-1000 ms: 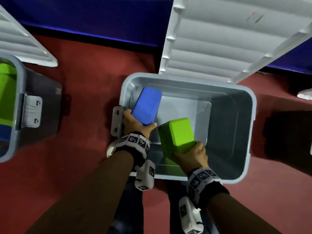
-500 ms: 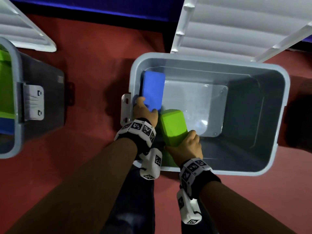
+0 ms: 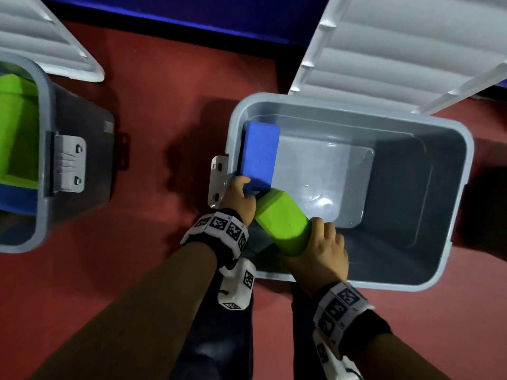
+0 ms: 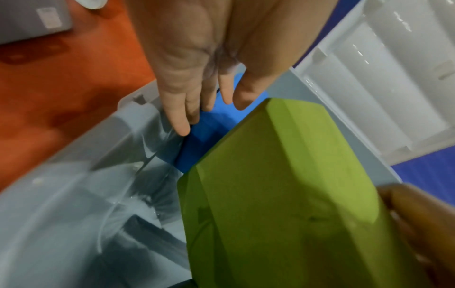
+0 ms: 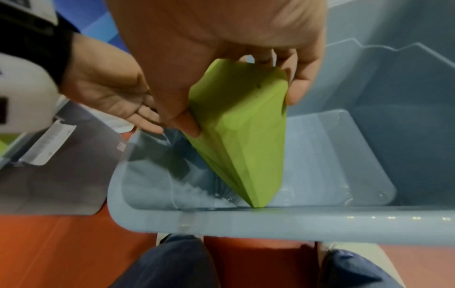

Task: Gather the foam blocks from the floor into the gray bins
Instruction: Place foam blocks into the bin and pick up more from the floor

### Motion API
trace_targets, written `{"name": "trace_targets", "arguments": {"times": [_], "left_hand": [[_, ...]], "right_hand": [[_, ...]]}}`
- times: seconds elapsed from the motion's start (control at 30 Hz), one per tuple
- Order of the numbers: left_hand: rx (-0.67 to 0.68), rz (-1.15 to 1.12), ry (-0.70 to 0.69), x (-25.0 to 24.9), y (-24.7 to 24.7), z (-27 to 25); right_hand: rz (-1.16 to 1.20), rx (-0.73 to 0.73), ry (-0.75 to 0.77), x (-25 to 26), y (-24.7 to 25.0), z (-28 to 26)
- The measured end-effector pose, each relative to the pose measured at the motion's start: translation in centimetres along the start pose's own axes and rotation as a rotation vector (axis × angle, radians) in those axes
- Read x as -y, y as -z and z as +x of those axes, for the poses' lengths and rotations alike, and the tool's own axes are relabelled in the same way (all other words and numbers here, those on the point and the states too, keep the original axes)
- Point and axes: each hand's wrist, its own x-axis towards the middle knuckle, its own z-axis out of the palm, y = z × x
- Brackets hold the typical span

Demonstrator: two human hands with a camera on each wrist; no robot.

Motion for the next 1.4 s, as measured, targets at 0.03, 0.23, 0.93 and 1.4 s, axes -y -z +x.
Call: {"name": "trace_targets", "arguments": {"times": [0.03,0.23,0.93,1.4], "left_hand": [[0.021,-0.031,0.006,0.0,0.0,0.2],[0.140,-0.146,-0.079,0.2,-0.6,-0.5],[-0.265,0.235,-0.191,-4.9,-2.5,4.0],[-0.224,0.350,-0.269,-3.6,-2.0,2.5]], "right_hand": [[0.004,0.016,-0.004,0.2,-0.2,0.0],[0.098,0.150,-0.053,-0.3,-1.1,0.3],[0.552,-0.012,-0.266,-3.4,2.0,6.4],[0.668,0.190,-0.239,-0.8,2.1,9.1]]}}
